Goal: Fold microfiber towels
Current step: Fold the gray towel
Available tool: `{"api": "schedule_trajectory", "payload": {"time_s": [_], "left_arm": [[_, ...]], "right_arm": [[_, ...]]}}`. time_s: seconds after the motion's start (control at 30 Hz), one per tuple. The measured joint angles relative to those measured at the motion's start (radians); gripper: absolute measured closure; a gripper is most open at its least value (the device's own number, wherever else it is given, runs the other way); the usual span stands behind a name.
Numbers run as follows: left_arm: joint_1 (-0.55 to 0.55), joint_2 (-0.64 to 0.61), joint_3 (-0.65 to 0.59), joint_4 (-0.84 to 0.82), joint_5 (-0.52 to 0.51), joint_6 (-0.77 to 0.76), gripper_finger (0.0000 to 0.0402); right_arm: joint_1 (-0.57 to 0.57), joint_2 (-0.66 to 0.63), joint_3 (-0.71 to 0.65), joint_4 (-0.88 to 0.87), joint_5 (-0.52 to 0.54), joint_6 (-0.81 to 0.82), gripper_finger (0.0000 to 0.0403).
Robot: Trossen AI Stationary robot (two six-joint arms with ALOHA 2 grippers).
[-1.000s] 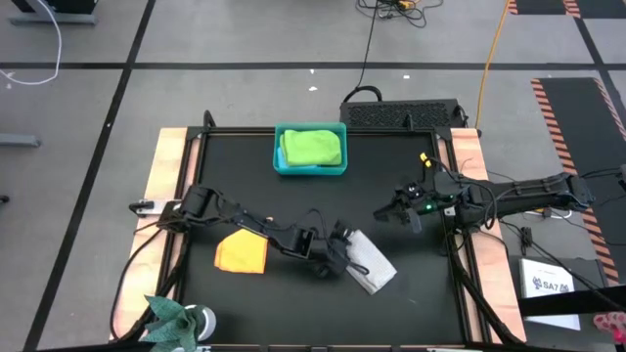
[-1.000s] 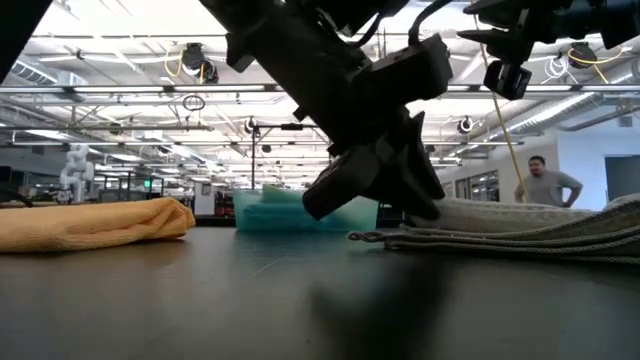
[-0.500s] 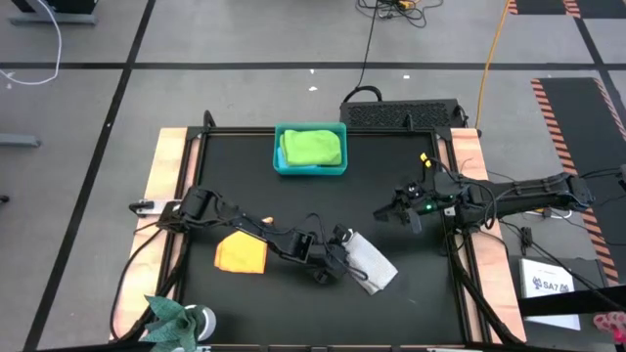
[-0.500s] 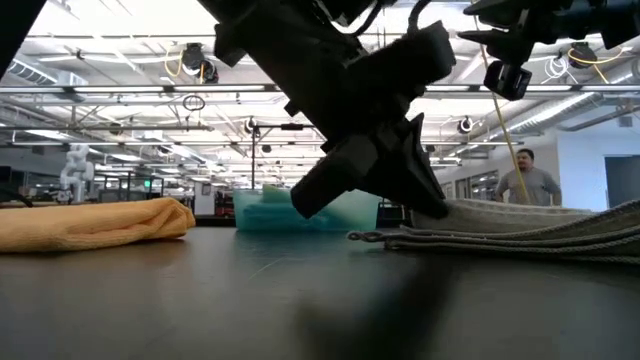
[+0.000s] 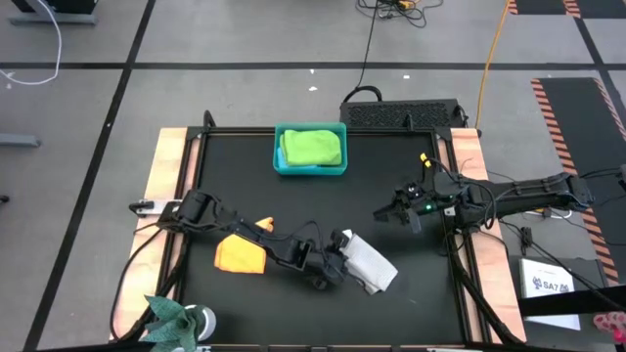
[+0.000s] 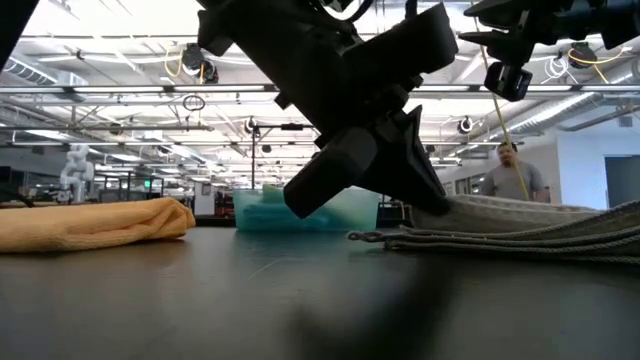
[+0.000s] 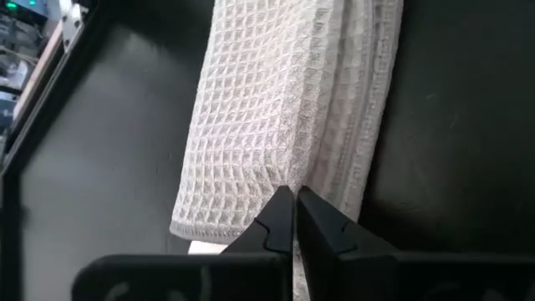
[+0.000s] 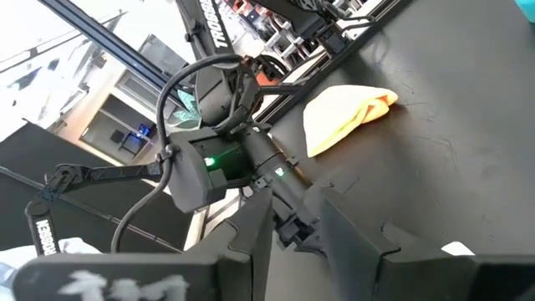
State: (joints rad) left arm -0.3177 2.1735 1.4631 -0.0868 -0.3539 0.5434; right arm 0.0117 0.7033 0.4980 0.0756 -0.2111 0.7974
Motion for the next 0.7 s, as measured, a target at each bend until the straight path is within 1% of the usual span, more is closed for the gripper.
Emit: {"api": "schedule_trajectory", "payload": {"time_s": [0.17,0.23,0.3,0.43,0.57,0.7], "left_arm": [[-0.011,-0.022,0.000,-0.032,-0.060,-0.003,0.0395],[-0.011,-0.030,0.000,-0.067,-0.067,-0.011,0.0392],[-0.011,-0.030,0.000,-0.073,-0.063,-0.031,0.0394],[-0.014,-0.030,0.000,-0.084,-0.012,-0.064,0.0396],[-0.017,-0.030,0.000,-0.107,-0.006,-0.106,0.0386],[-0.014,-0.030,0.000,-0.150,-0.005,-0.134,0.0391]], "right_arm": [[0.000,0.000,0.000,-0.020,0.000,-0.001,0.0312],[0.000,0.000,0.000,-0.026,0.000,-0.001,0.0312],[0.000,0.000,0.000,-0.037,0.000,-0.001,0.0312],[0.000,0.000,0.000,-0.040,0.000,-0.002,0.0312],[0.000,0.000,0.000,-0.047,0.000,-0.002,0.0312],[0.000,0.000,0.000,-0.053,0.000,-0.005,0.0312]]}}
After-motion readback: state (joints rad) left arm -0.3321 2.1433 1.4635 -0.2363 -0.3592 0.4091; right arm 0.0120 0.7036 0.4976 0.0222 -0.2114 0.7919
